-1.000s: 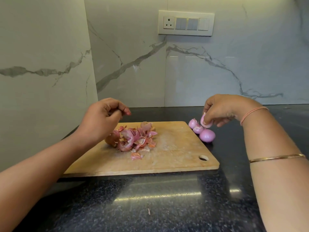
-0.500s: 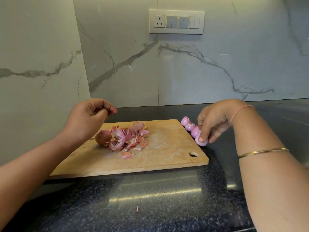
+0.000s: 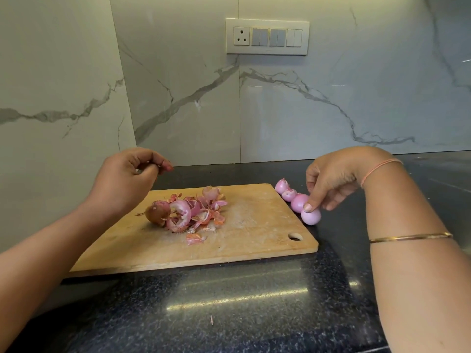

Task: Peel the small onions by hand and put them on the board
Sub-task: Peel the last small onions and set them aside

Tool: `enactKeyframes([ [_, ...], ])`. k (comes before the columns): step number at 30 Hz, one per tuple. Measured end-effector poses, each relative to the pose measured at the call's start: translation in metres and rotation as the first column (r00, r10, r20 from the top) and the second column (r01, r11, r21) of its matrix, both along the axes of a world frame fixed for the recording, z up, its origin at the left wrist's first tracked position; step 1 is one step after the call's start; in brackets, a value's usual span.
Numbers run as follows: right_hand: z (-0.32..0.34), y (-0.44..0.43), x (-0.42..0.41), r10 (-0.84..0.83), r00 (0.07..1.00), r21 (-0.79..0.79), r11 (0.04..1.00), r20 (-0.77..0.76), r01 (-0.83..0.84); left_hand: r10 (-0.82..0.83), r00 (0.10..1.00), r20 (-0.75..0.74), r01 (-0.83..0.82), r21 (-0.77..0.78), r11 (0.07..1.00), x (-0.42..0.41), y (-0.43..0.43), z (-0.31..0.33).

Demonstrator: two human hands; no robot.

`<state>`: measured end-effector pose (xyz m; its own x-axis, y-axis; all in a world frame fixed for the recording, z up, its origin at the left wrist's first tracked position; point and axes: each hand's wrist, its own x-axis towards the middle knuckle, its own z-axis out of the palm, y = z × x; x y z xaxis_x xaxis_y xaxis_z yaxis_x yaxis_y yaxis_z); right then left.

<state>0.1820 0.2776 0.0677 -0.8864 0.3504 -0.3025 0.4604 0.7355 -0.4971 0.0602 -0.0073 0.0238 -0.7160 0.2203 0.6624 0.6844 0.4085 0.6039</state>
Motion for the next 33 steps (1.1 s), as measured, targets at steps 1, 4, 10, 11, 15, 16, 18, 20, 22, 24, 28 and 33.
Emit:
enactKeyframes([
  [1, 0.001, 0.000, 0.000, 0.003, 1.000, -0.001, 1.000, -0.025, -0.004, 0.005, 1.000, -0.007, -0.005, -0.004, 1.000, 0.000, 0.000, 0.000],
  [4, 0.000, -0.003, -0.002, 0.015, 0.996, -0.015, 1.000, -0.089, -0.016, 0.014, 1.000, -0.021, -0.015, -0.021, 1.000, 0.000, -0.001, 0.001],
  [10, -0.003, -0.010, -0.011, -0.038, 0.977, 0.187, 0.979, -0.210, 0.078, 0.027, 0.995, -0.098, -0.033, -0.063, 0.997, 0.002, -0.002, 0.004],
  [11, -0.004, -0.012, -0.014, -0.047, 0.967, 0.250, 0.962, -0.249, 0.111, 0.030, 0.993, -0.112, -0.037, -0.065, 0.997, 0.002, -0.002, 0.005],
  [15, -0.008, -0.027, -0.024, -0.011, 0.878, 0.359, 0.910, -0.479, 0.207, 0.051, 0.992, -0.112, -0.063, -0.105, 0.992, 0.002, -0.004, 0.008],
  [16, -0.010, -0.033, -0.027, 0.016, 0.848, 0.362, 0.909, -0.530, 0.209, 0.050, 0.994, -0.101, -0.063, -0.132, 0.989, 0.002, -0.005, 0.008],
  [18, -0.014, -0.051, -0.035, 0.079, 0.794, 0.346, 0.923, -0.603, 0.171, 0.044, 0.997, -0.056, -0.055, -0.203, 0.978, 0.000, -0.007, 0.009],
  [20, -0.020, -0.070, -0.042, 0.146, 0.763, 0.330, 0.939, -0.630, 0.093, 0.047, 0.999, 0.015, -0.041, -0.286, 0.957, -0.002, -0.010, 0.009],
  [22, -0.025, -0.091, -0.047, 0.220, 0.744, 0.338, 0.941, -0.630, 0.008, 0.052, 0.997, 0.062, -0.027, -0.352, 0.936, -0.005, -0.013, 0.009],
  [24, -0.031, -0.108, -0.050, 0.282, 0.720, 0.337, 0.939, -0.634, -0.070, 0.056, 0.995, 0.079, -0.023, -0.374, 0.927, -0.009, -0.014, 0.008],
  [28, -0.037, -0.138, -0.057, 0.366, 0.714, 0.292, 0.928, -0.597, -0.231, 0.072, 0.996, 0.060, -0.043, -0.393, 0.919, -0.014, -0.017, 0.008],
  [33, -0.036, -0.158, -0.069, 0.489, 0.821, 0.327, 0.859, -0.294, -0.395, 0.066, 0.997, 0.048, -0.040, -0.418, 0.908, -0.014, -0.017, 0.008],
])
